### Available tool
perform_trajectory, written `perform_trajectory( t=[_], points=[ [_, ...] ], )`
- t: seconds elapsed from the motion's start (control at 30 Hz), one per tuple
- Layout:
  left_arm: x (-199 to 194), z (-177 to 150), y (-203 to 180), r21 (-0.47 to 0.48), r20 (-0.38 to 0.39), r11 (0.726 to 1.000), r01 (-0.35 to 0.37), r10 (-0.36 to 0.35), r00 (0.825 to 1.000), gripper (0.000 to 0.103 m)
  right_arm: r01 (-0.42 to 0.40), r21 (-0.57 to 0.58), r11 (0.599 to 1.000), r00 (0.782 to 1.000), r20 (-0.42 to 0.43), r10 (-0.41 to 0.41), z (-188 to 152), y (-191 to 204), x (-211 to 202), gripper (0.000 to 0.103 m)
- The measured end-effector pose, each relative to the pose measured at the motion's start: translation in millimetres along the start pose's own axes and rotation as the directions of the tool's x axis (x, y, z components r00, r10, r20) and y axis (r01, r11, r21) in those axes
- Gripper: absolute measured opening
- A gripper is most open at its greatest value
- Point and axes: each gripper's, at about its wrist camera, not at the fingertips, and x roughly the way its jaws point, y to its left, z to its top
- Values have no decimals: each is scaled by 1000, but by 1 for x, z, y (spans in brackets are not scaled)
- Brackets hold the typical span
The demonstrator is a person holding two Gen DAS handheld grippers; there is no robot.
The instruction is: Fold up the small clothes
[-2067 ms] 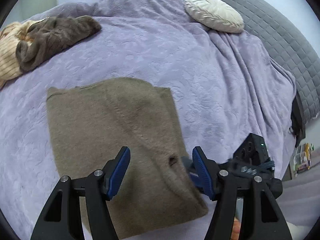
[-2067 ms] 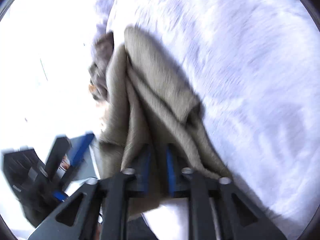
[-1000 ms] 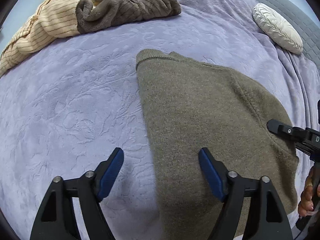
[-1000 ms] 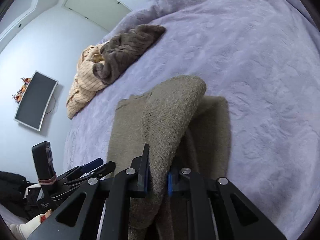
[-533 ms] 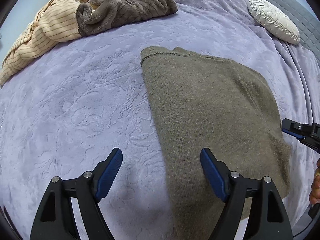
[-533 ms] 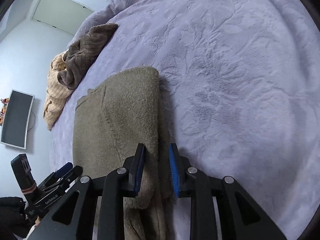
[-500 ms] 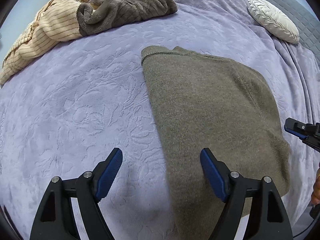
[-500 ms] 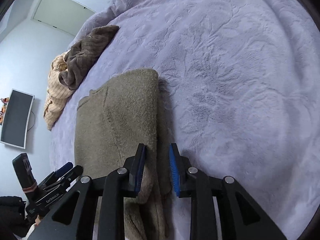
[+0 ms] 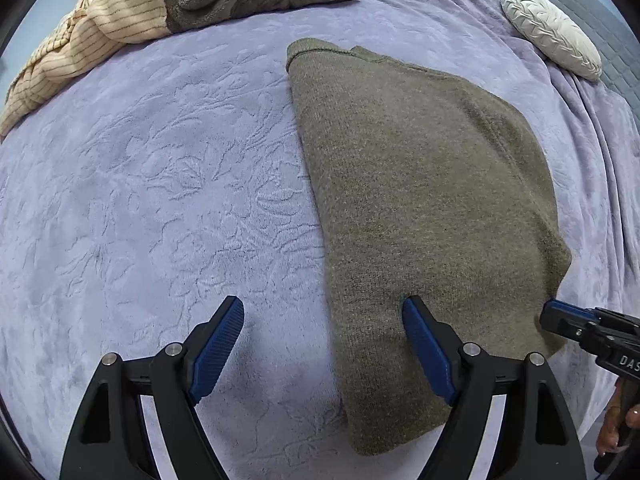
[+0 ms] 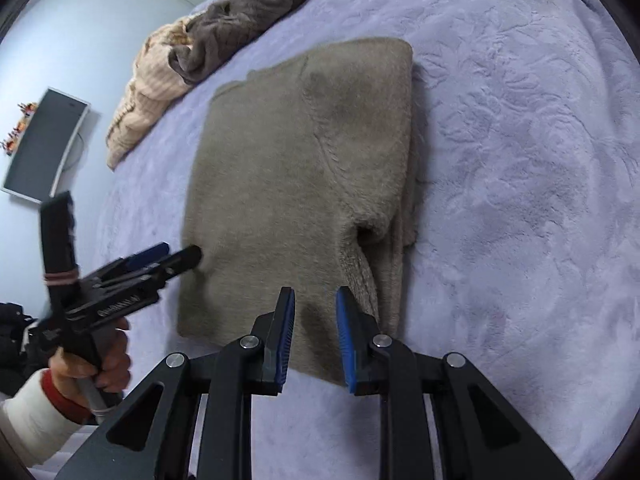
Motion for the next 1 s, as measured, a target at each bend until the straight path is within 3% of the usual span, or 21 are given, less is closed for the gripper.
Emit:
perform_trajectory(
  t=[0.07, 0.17, 0.83, 0.9, 1.0],
  points=[
    [-1, -1, 0, 3, -3, 1000, 3, -3, 1000, 87, 30, 19, 999, 999, -23, -30, -5, -14, 11, 17],
    [0, -6, 1, 16, -11, 1000, 3, -3, 1000, 87, -12, 86, 996, 1000, -11, 13, -7, -26, 8, 16],
    [13, -20, 3, 5, -47, 1000, 9, -8, 999, 87, 8, 67, 998, 1000, -29, -6, -8, -21, 18, 17],
    [15, -20, 4, 3, -59, 1000, -12, 12, 998, 102, 6, 69, 998, 1000, -29, -4, -8, -22, 18, 18],
    [18, -20, 8, -8, -66, 1000, -13, 12, 998, 102, 2, 71, 997, 1000, -27, 0, -8, -22, 18, 18]
  ],
)
